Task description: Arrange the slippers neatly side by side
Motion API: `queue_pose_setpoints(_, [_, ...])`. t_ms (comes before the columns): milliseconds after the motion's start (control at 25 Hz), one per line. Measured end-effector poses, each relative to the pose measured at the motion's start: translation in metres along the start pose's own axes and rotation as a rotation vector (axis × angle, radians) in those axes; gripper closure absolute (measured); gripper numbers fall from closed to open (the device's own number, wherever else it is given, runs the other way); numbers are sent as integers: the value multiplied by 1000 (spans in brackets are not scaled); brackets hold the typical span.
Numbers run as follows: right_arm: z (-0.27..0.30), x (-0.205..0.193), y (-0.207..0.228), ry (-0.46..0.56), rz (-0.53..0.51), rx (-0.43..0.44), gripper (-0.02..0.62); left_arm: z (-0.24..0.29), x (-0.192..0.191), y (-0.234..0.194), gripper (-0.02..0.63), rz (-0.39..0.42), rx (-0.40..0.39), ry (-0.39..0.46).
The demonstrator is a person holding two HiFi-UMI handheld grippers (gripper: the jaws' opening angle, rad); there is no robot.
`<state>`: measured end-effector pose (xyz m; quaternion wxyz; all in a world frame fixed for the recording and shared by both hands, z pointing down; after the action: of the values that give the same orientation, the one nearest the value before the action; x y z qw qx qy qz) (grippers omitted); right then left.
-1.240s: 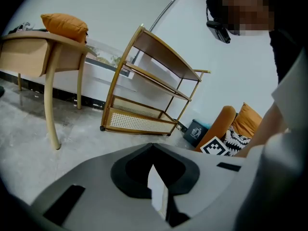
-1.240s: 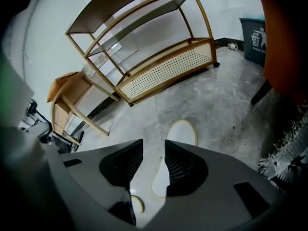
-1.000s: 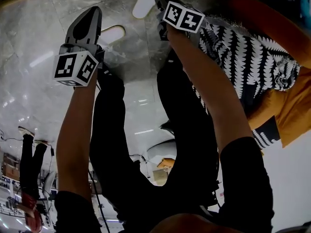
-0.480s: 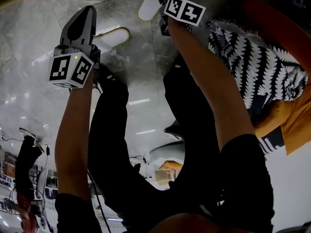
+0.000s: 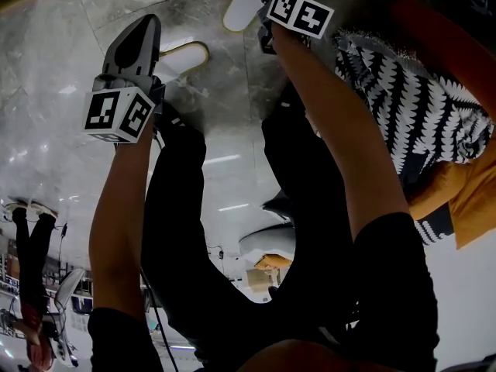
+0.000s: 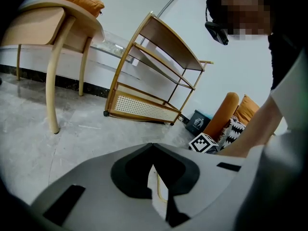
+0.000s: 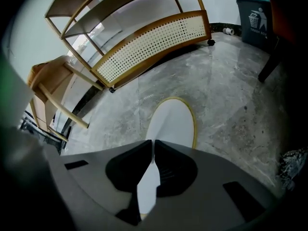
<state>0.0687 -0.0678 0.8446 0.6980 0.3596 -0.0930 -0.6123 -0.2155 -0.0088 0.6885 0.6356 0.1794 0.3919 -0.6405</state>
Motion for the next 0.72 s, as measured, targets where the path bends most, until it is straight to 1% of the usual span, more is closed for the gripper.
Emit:
queue_pose_setpoints(200, [-17, 7, -3, 11, 0, -1, 554, -4, 3, 4, 592, -5, -2, -17])
queue_pose_setpoints(360, [-30, 6, -1, -22, -56, -8, 554, -5, 8, 7, 592, 2, 6, -18])
queue_pose_setpoints(560, [-47, -5, 0, -67, -109, -20, 555, -10, 13, 14, 592, -4, 8, -17])
queue_pose_setpoints(720, [-51, -20, 3, -105, -117, -23, 555, -11, 14, 16, 592, -2, 6, -17])
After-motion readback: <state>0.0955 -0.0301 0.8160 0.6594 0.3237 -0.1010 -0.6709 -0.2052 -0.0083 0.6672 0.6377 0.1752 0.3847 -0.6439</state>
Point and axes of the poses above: the fingertips, and each gripper's own axes: z forward along the fingers, y to its right, x out of its top, the point moved 8 cm from there along -z, backward along the fingers, and after that the axes turned 15 degrees about x, right-handed, at the moved point
